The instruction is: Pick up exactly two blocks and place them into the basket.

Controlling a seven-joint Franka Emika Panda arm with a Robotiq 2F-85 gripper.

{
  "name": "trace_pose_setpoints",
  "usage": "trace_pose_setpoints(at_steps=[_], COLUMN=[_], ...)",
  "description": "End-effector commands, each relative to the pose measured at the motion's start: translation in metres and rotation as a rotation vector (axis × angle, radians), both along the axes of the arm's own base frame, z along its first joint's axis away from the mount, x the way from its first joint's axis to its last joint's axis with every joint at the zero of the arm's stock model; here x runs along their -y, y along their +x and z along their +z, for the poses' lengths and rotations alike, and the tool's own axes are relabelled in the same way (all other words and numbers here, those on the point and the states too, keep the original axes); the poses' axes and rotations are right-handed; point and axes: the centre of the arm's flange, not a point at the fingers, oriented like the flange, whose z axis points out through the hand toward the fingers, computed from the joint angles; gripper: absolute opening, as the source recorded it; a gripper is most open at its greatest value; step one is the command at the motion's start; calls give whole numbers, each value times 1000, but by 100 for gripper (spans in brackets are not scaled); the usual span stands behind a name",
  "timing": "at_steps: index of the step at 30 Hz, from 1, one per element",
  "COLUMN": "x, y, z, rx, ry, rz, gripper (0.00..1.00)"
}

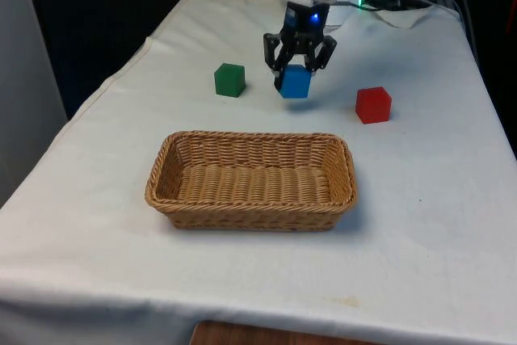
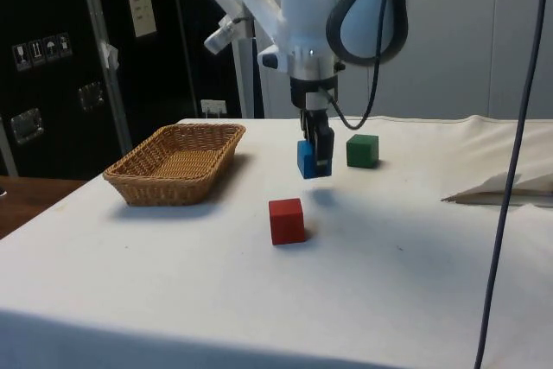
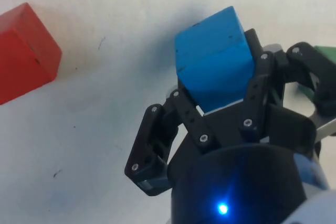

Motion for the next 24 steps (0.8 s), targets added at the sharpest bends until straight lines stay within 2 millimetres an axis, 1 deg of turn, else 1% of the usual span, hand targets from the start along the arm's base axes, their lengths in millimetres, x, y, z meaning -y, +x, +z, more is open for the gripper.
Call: trace_pose_setpoints(at_steps=[1,5,6,7,10,12,14,15,17,21,23,24], x=[5,10,6,10,12,14,15,13,17,22,21,23], y=[2,4,1,4,7,12,16,14,23,34,36,39], z=[5,18,14,21,29,38,43,41,54,68,71,75], rx=[-1,2,4,4,7,9,10,16,10,10,14,11], ry=[-8,6,18,9,18,25,28,36,32,36,38,37], rz=[1,-1,-2,-1,-1,-3,-3,-3,-3,-5,-6,-5], gripper=[0,0,0,0,0,0,0,0,0,0,0,0])
